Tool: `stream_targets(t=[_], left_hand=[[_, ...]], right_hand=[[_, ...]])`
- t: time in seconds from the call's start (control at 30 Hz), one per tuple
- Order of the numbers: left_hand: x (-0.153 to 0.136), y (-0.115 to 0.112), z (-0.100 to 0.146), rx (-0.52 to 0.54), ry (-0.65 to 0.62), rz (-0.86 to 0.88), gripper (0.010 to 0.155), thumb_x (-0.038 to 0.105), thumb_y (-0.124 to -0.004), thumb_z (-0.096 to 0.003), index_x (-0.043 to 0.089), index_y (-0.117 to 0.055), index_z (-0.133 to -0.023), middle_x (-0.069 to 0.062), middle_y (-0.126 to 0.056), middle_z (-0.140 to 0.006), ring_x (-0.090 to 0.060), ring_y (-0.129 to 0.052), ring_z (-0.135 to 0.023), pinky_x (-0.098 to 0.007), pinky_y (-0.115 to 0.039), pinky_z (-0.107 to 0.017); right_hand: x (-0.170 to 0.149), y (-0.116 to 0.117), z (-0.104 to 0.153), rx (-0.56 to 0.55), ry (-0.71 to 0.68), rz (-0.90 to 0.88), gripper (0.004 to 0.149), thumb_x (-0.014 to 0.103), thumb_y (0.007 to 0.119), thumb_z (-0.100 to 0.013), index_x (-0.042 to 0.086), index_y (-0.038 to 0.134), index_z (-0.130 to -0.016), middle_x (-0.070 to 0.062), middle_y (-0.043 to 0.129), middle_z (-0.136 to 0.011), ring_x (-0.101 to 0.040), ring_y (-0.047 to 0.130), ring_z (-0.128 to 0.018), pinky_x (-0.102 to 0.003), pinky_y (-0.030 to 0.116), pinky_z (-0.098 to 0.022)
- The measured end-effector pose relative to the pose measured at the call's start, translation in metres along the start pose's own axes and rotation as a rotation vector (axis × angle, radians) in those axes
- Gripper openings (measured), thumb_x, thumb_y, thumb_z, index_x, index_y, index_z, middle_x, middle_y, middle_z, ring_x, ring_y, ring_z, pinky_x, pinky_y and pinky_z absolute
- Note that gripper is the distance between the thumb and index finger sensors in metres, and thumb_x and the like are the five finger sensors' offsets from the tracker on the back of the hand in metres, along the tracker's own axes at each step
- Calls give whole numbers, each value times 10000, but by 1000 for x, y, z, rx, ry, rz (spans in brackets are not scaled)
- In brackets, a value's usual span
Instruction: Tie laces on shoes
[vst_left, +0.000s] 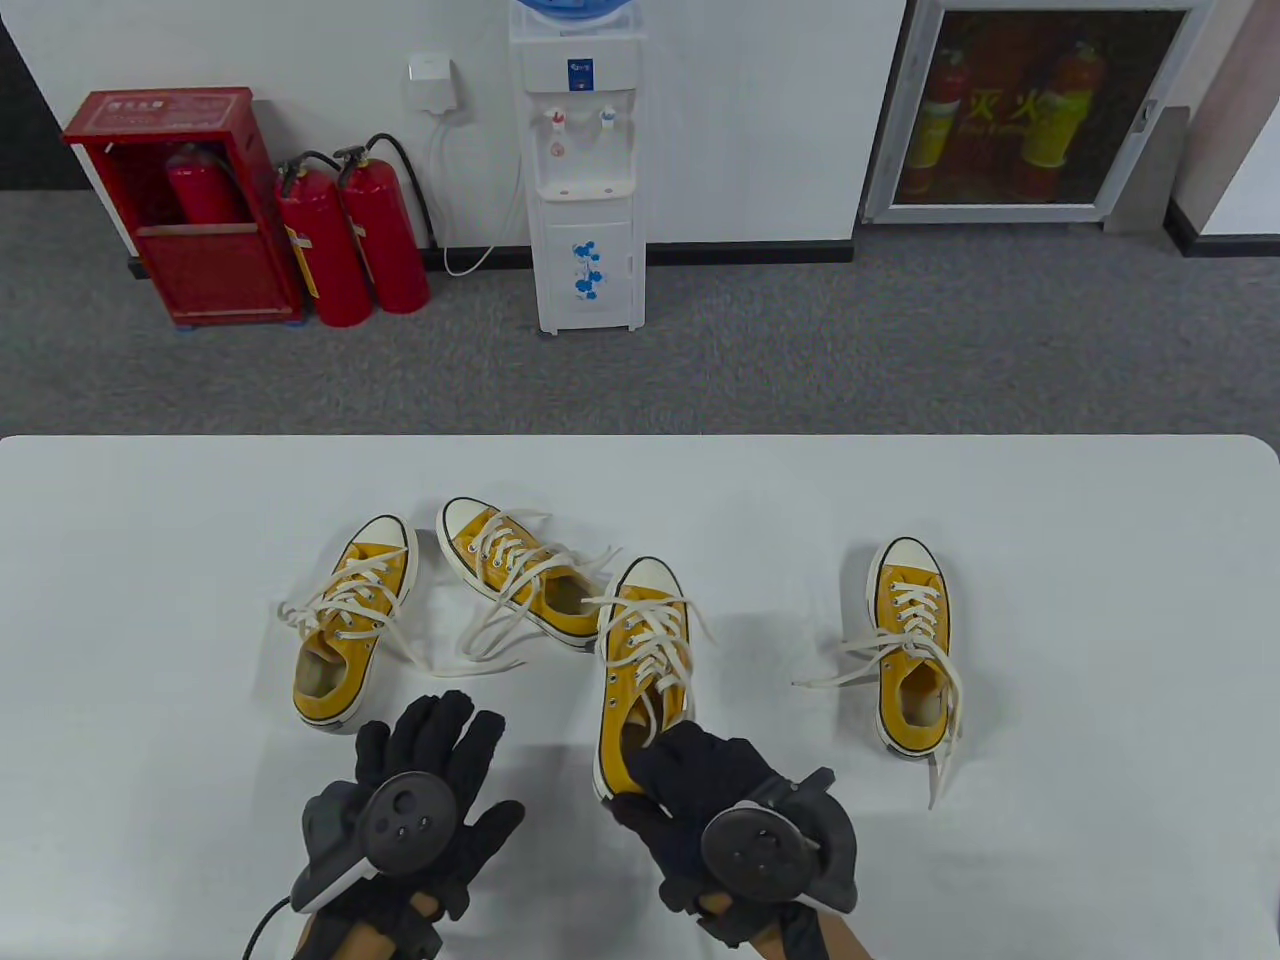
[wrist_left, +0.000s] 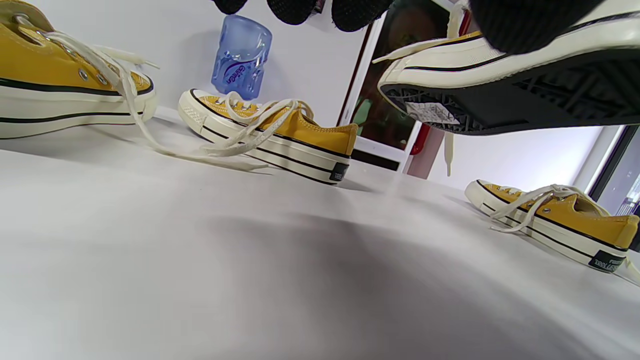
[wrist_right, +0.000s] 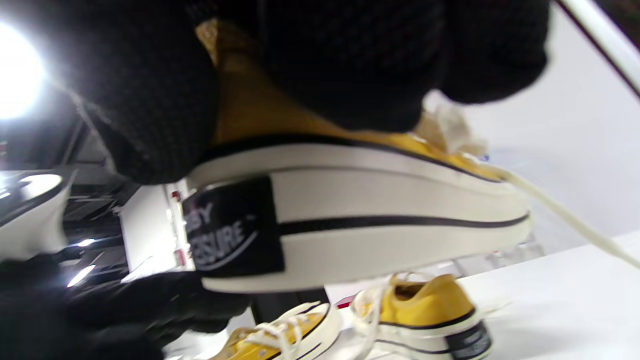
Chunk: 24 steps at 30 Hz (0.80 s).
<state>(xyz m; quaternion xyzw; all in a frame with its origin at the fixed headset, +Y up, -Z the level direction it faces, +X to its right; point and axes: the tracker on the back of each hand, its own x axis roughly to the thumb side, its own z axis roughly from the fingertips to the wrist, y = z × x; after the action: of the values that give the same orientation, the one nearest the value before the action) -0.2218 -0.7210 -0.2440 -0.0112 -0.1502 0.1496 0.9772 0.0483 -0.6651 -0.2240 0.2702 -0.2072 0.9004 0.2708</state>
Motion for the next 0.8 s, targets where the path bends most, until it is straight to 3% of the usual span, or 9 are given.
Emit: stream_targets(t=[0.27, 0.8], left_hand=[[-3, 2, 1, 11, 6, 8, 829, 658, -672, -476, 288, -372, -1154, -116, -272, -1255, -495, -297, -1159, -800, -187, -712], [-4, 3, 1, 13, 14, 11, 823, 653, -672, -478, 286, -377, -1153, -150, -274, -1251, -494, -299, -1160, -800, -187, -712]], right_hand=[[31, 16, 7, 87, -108, 12, 453, 445, 958, -336, 144, 963, -674, -121, 889, -609, -65, 943, -221, -376, 864, -305], [30, 43, 9, 195, -118, 18, 451, 448, 955, -339, 143, 965, -671, -119, 893, -601, -64, 943, -217, -375, 865, -299]])
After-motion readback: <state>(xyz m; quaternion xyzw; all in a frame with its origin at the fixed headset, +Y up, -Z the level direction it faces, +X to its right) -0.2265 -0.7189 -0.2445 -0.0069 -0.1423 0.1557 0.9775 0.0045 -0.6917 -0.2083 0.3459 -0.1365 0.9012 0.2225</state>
